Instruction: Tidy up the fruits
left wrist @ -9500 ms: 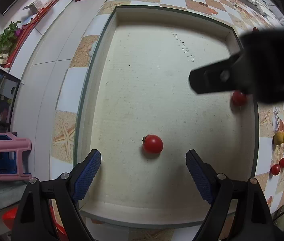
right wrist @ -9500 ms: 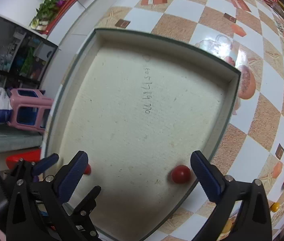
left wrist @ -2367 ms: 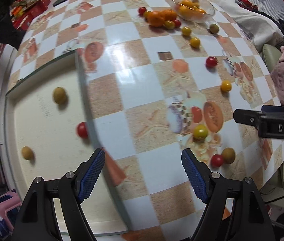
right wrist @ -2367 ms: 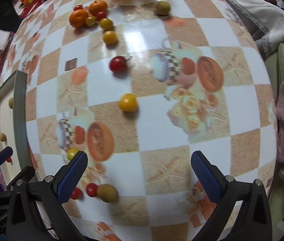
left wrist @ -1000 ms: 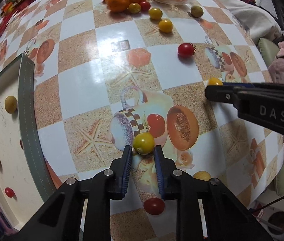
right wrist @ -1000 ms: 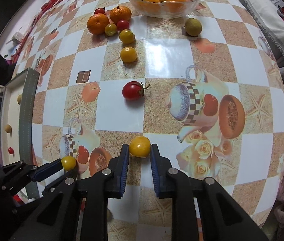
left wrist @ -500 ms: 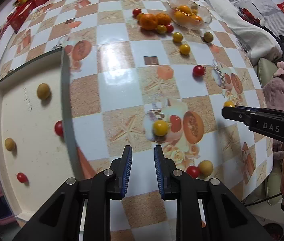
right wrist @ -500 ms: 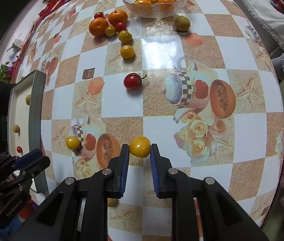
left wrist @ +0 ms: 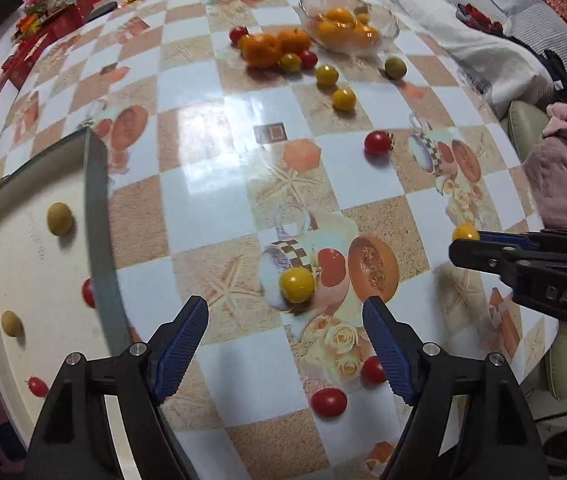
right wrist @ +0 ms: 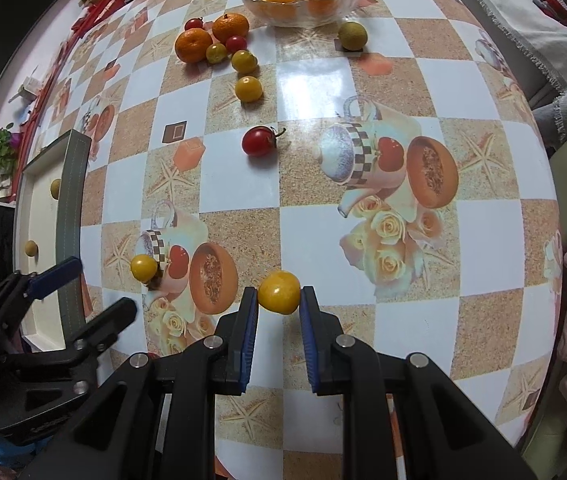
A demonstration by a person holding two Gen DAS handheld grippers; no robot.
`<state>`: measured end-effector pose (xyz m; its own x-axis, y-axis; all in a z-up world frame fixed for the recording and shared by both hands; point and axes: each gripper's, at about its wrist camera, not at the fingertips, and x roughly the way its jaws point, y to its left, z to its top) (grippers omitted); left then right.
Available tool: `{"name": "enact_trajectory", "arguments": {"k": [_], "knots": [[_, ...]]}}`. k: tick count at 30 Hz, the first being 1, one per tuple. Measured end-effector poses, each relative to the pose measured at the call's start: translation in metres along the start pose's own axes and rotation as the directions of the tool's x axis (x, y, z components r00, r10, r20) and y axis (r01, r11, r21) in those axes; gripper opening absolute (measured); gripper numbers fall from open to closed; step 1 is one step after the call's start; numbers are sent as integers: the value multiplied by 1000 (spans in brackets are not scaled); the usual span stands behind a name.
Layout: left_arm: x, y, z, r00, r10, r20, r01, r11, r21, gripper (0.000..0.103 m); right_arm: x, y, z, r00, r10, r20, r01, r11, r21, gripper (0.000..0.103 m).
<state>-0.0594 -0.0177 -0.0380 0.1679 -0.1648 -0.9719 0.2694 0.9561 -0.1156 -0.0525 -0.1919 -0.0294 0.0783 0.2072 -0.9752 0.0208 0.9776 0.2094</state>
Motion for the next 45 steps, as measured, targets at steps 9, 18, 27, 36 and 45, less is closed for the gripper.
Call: {"name": "enact_trajectory", "arguments": {"k": [9,18,27,36,45], "knots": [[37,-7,11,994,82,-66,-81,997,12,41,-4,-10,-7,1000,6,-5,-6,1000,23,23],[22,7,5,998,-24,-62,21,998,-51,24,-10,-3,-4,1000,25,8,-25,1000,15,23],[-23,36,-5,999,-29,13,31,992,-120,24,-16,27,4,999,40,19,-39,998,-49,23],[-41,88,-31,999,15,38,-6,973,-229,24,-12,81,14,998,56,6,-55,986,-156,23],[-50,141,-61,998,57,35,-42,942,-333,24,0,143,19,997,69,-20,-72,960,-272,23]]}}
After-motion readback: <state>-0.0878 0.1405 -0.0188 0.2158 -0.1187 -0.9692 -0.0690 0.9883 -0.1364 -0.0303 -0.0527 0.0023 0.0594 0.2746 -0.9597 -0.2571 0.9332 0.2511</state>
